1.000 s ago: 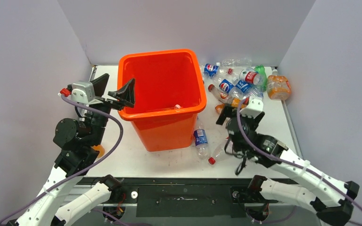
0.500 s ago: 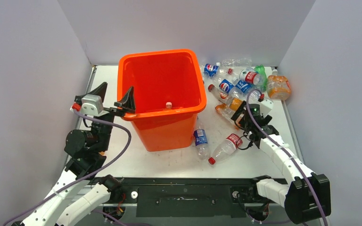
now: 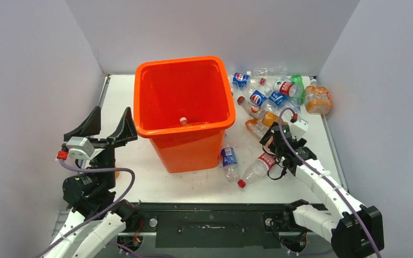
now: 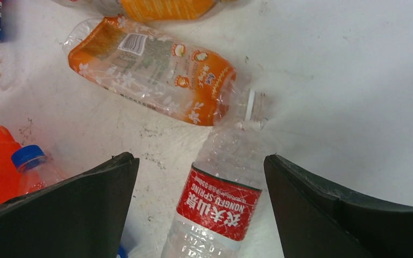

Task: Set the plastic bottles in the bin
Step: Pick up the plastic bottle at the center of the board.

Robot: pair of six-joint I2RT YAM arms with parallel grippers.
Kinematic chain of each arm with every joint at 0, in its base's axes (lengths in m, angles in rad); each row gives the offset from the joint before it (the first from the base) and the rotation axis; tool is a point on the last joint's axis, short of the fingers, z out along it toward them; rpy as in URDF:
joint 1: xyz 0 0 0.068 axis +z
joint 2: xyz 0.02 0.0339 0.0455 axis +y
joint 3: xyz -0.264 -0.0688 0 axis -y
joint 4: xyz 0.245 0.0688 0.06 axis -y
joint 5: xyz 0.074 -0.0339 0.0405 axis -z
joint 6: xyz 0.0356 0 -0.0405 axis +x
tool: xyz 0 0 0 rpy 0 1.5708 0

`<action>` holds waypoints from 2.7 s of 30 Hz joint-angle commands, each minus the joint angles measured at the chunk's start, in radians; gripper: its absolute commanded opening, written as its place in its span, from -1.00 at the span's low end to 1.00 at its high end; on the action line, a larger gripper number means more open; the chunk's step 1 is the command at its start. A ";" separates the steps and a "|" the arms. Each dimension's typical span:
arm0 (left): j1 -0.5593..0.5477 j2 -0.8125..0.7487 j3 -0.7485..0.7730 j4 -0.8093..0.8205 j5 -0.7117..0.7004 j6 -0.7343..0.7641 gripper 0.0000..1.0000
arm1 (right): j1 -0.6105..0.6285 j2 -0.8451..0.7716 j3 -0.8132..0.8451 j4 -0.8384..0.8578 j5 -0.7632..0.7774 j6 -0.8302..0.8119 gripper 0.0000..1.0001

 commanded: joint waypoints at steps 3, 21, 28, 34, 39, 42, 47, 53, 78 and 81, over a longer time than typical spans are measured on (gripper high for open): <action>-0.001 -0.004 -0.026 0.050 -0.001 -0.001 0.92 | -0.060 -0.041 -0.076 -0.033 -0.078 0.103 0.79; -0.055 -0.011 -0.068 0.080 0.018 0.065 0.92 | -0.167 0.120 -0.288 0.297 -0.326 0.156 0.93; -0.069 -0.012 -0.074 0.086 0.019 0.075 0.93 | -0.167 0.047 -0.301 0.292 -0.351 0.143 0.36; -0.072 0.003 -0.070 0.083 0.016 0.074 0.93 | -0.167 -0.133 -0.244 0.143 -0.357 0.101 -0.28; -0.070 0.075 0.026 -0.014 0.016 0.019 0.93 | -0.165 -0.293 -0.067 -0.015 -0.287 0.058 -0.59; -0.068 0.166 0.197 -0.188 0.042 -0.076 0.92 | -0.163 -0.341 0.056 -0.051 -0.264 0.031 -0.67; -0.069 0.396 0.562 -0.550 0.292 -0.291 0.92 | -0.159 -0.387 0.241 0.012 -0.262 -0.031 -0.89; -0.074 0.574 0.798 -0.653 0.730 -0.450 0.92 | -0.143 -0.350 0.512 0.016 -0.326 -0.110 -0.89; -0.457 0.763 0.793 -0.485 0.854 -0.463 0.93 | -0.050 -0.141 0.625 1.032 -0.912 0.437 -0.89; -0.464 0.792 0.809 -0.485 0.848 -0.457 0.93 | -0.050 -0.133 0.621 1.055 -0.917 0.467 -0.89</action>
